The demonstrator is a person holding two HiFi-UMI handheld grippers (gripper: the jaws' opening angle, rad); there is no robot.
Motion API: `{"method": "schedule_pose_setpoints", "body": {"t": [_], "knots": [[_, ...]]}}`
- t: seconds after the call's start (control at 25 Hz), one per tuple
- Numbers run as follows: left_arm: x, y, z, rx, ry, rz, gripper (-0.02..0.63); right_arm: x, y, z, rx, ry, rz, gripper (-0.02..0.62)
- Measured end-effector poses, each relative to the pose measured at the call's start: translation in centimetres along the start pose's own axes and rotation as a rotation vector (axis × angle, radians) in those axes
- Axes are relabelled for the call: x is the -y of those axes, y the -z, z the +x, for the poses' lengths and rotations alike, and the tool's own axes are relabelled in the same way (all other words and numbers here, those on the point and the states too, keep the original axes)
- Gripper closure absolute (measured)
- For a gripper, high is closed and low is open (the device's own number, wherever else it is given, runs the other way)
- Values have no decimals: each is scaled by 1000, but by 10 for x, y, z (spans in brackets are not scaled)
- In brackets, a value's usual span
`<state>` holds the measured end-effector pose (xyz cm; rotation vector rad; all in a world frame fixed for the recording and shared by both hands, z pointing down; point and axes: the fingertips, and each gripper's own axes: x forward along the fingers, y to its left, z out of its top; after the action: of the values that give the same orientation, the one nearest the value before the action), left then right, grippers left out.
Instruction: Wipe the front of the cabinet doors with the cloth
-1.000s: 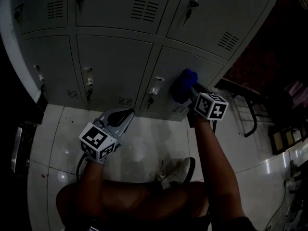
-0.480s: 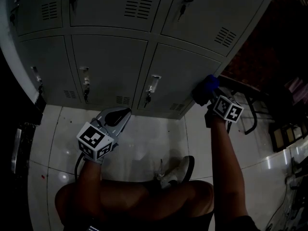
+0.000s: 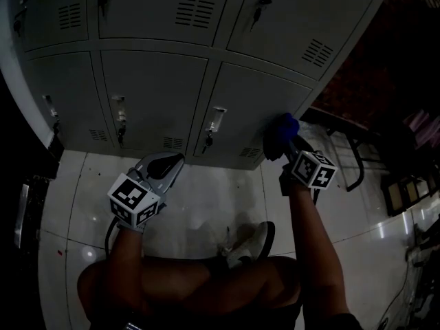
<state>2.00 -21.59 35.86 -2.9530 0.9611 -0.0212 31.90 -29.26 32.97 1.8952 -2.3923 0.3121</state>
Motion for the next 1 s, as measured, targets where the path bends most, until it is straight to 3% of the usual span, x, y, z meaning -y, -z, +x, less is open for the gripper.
{"method": "schedule_pose_setpoints", "body": {"t": [0.24,0.48,0.76,1.0], "knots": [[-2,-3,-2,13,-5,3,606,-89,17,22,-23,-157,-53,518],[-4,-7,-5,16,-13,-4,606,-148,44,57,-64,-235,-108,518],[-4,-7,-1,26,-5,-3,606,-180,55,98,-91,-272,-138,518],[-7,-9,-3,39,-9,-17,606,-166,54,108,-84,-236,-59,518]]}}
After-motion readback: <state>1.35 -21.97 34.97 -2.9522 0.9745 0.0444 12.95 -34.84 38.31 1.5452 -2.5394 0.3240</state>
